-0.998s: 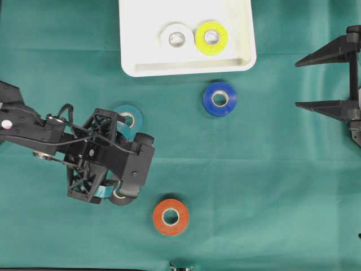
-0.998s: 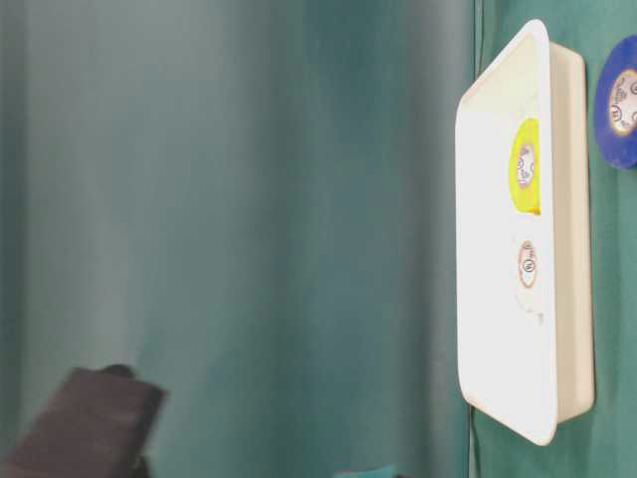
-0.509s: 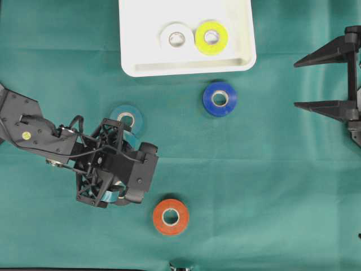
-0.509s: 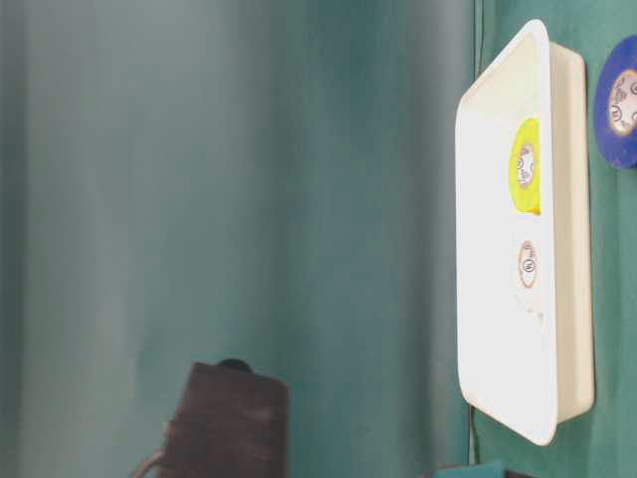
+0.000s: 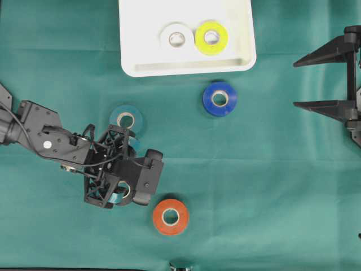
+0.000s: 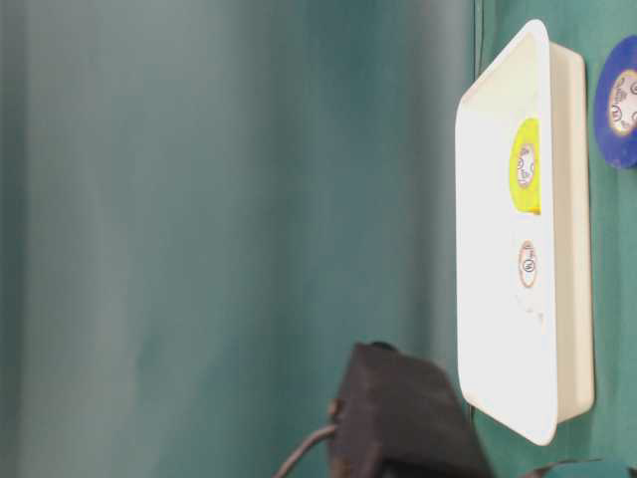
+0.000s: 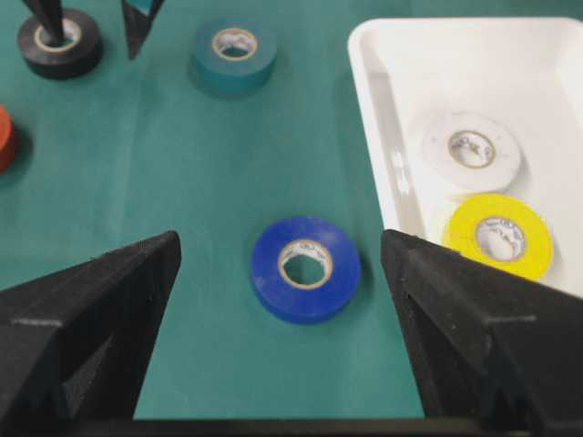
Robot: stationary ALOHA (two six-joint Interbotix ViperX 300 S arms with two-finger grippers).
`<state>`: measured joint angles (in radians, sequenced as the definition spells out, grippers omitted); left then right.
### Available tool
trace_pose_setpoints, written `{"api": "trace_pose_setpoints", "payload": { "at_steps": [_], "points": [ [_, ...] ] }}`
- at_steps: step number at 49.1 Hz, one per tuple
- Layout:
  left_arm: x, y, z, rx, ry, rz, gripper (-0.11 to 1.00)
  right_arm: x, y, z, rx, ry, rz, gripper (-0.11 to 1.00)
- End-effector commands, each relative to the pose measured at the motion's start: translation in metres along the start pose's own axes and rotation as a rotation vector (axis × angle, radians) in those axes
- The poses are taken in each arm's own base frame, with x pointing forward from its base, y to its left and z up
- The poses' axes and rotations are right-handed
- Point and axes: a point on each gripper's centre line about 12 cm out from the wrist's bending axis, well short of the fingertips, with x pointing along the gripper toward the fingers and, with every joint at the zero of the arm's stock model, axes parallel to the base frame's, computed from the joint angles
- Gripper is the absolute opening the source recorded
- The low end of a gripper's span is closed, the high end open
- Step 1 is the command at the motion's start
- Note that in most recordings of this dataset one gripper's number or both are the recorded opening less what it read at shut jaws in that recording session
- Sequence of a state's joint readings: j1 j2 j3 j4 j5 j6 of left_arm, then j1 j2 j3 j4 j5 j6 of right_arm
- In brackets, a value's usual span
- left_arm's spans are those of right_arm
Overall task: Pick up the tape from a random location and place it into the white case.
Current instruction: 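Lower the left gripper into the black roll's hole and close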
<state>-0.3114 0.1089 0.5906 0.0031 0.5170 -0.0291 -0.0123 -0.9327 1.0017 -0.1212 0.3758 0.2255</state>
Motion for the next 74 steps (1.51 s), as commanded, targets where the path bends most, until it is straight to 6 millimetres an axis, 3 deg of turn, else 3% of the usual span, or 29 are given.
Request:
{"api": "trace_pose_setpoints", "payload": {
  "at_steps": [1, 27, 31, 43, 74],
  "points": [
    [0.001, -0.002, 0.003, 0.005, -0.014, -0.003, 0.99, 0.000, 0.000, 0.004, -0.003, -0.009, -0.001, 0.86],
    [0.007, -0.002, 0.001, 0.018, 0.003, 0.000, 0.95, 0.001, 0.000, 0.004, -0.005, -0.005, -0.002, 0.86],
    [0.006, -0.003, 0.004, 0.033, -0.005, -0.002, 0.82, 0.001, 0.000, 0.003, -0.004, -0.004, -0.004, 0.86],
    [-0.002, -0.004, 0.012, 0.042, -0.032, -0.003, 0.19, 0.001, -0.001, 0.003, -0.003, -0.001, -0.007, 0.86],
    [-0.004, -0.004, 0.011, 0.035, -0.018, -0.004, 0.18, 0.002, -0.001, 0.002, -0.003, 0.007, -0.009, 0.86]
  ]
}}
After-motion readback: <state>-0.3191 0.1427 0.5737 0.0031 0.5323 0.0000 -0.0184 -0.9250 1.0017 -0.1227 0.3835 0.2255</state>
